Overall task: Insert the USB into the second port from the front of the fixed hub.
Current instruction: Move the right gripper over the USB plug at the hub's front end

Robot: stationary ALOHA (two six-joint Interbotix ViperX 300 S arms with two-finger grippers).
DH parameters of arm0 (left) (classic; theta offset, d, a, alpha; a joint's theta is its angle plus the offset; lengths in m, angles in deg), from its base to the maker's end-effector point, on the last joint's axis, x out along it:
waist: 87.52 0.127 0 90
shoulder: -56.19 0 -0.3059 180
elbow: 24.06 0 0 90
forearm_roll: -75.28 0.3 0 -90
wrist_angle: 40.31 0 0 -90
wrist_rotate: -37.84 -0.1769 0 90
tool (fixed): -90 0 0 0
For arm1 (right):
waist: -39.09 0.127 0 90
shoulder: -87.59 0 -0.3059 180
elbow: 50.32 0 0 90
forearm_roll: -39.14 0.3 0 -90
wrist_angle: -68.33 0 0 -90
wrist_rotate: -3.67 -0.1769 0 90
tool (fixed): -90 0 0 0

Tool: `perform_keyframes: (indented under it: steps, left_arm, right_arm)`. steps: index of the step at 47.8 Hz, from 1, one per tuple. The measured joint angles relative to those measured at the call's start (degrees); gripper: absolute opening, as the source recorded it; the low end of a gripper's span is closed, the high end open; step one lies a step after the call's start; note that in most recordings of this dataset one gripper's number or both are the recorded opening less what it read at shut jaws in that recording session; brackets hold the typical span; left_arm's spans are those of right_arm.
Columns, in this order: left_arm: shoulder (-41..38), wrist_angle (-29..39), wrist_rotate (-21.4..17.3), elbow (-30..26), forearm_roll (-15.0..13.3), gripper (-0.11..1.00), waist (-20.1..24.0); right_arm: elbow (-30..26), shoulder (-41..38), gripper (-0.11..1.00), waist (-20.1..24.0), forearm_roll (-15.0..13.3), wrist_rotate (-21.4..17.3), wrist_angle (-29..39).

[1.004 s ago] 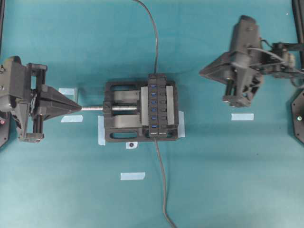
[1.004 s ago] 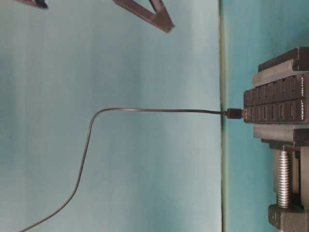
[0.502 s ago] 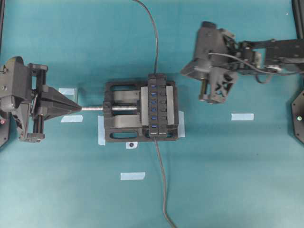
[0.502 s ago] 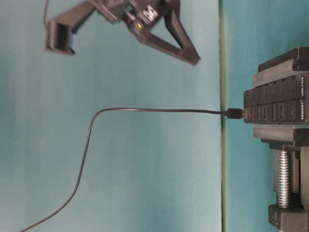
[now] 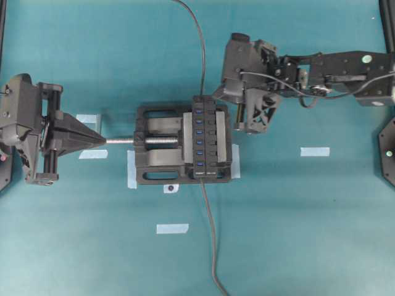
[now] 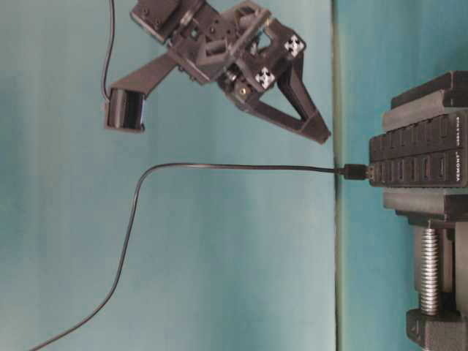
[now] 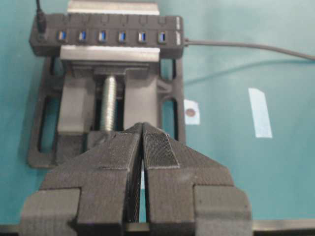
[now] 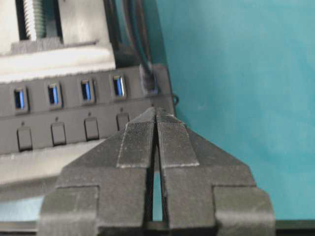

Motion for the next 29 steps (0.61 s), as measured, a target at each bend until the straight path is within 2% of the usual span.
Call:
perform_keyframes:
  steps: [19,24,29]
  left_arm:
    - [-0.44,0.00,0.00,0.00,0.00,0.00,0.00]
    - [-0.44,-0.09,0.00,0.00,-0.09,0.00,0.00]
    - [-0.44,-0.09,0.00,0.00,0.00,0.00,0.00]
  right_arm:
    - [-0.62,-0.44,0.02,0.00,0.00,0.00,0.00]
    - [-0.62,-0.97,0.06,0.00,0.09,-0.09,0.18]
    - [-0.70,-1.41,0.15,0.00,0.00,-0.09,0.26]
